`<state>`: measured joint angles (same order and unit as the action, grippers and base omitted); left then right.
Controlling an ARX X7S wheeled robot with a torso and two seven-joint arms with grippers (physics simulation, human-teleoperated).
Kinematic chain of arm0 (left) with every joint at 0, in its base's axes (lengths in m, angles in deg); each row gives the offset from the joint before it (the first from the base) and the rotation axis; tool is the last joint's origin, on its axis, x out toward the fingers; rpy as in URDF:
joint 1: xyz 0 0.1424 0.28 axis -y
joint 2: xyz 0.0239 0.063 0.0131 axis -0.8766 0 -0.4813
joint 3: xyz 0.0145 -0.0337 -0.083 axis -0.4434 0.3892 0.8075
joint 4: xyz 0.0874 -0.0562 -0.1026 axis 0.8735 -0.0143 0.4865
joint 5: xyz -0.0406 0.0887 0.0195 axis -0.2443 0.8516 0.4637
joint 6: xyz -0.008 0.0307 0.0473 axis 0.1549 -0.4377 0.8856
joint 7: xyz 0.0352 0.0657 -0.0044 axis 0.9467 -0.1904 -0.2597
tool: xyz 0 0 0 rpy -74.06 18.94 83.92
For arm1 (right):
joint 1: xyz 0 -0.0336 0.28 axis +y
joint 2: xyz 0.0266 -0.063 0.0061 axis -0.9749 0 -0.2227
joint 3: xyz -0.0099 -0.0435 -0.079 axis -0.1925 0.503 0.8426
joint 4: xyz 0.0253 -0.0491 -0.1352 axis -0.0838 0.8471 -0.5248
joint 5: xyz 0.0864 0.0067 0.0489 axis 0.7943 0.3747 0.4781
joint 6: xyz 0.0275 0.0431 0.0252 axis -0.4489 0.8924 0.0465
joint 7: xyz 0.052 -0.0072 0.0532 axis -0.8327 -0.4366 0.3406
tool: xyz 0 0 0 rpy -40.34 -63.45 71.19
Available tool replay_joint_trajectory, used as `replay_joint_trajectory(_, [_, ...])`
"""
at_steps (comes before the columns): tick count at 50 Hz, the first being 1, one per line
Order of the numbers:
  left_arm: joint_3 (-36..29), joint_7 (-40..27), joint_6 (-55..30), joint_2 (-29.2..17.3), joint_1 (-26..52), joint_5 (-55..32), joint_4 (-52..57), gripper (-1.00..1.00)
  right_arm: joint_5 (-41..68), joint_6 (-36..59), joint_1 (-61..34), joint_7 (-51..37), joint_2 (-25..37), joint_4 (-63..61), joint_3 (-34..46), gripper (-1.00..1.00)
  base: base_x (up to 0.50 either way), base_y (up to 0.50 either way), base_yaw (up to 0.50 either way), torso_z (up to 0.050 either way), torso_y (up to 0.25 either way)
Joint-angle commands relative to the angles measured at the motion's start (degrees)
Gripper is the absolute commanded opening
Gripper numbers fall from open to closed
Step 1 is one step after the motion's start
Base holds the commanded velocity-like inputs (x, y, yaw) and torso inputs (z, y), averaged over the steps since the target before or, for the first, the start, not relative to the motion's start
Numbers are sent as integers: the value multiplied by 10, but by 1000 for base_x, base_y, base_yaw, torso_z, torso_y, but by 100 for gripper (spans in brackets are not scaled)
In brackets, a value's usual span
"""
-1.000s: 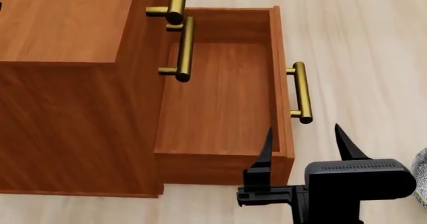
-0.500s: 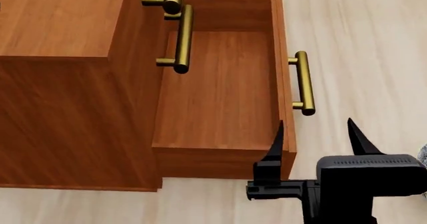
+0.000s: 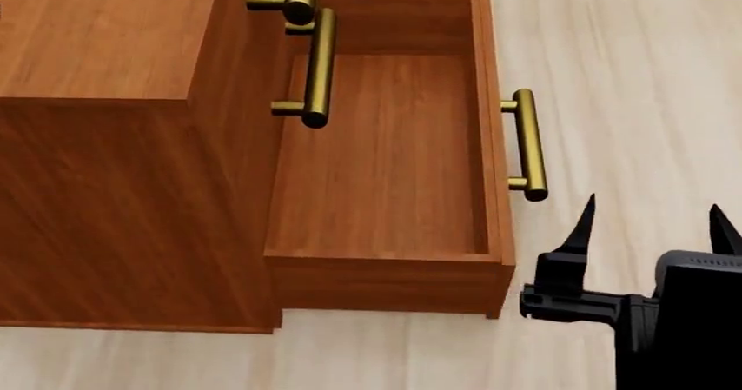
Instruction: Close the bottom drawer of the cabinet and open the top drawer.
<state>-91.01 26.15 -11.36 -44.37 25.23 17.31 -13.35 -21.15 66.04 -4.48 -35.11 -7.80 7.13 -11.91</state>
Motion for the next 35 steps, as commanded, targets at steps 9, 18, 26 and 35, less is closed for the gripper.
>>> replay_joint_trajectory(9, [-5,-4,-2,-5,8,-2,0,100,-20,-31,-64,6,6,154,-9,100,0,0,0,0,0])
replay_joint_trajectory(18, [-5,-5,-3,-9,11,-3,-1,100,-36,-57,-92,15,0,230,7,100,0,0,0,0,0])
replay_joint_trajectory(26, [-8,-5,2,-11,11,0,-5,100,-50,-85,-122,24,-7,309,20,100,0,0,0,0,0])
replay_joint_trajectory(35, [-12,-5,4,-12,14,1,-9,100,-66,-121,-163,38,-22,397,41,100,0,0,0,0,0])
